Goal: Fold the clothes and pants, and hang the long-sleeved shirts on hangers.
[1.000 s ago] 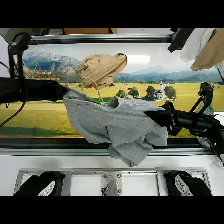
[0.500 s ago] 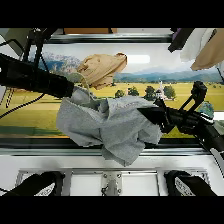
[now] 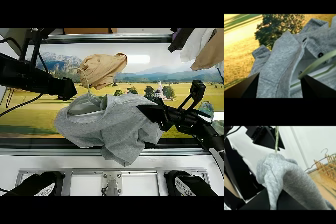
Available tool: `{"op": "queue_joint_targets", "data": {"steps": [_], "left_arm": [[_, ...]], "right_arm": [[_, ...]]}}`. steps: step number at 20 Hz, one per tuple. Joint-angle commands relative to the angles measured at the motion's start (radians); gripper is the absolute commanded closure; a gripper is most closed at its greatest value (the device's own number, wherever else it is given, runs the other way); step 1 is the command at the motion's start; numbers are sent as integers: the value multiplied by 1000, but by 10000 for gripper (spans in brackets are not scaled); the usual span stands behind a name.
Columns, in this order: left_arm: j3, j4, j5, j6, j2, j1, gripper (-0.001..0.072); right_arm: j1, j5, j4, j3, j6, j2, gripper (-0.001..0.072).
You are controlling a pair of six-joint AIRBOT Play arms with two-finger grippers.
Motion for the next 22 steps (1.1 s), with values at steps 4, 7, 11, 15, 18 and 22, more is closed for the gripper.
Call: {"op": "queue_joint_targets", "data": {"steps": [4,7,11,15,18,22], "left_arm": [[1,8,35,0,79,1,189],[1,8,65,0,119,1,189],[1,8,131,-1,182,1,304],[0,8,146,0,219,1,691],[-2,8,145,0,222,1,691],[-2,8,146,0,215,1,692]], "right_arm": [[1,-6,0,0,33,0,699],[1,-5,1,0,34,0,699],[1,-6,27,0,33,0,699],[-1,-6,97,24,33,0,699],[-41,-9,124,90,34,4,699],[-205,-30,123,208,90,24,699]]}}
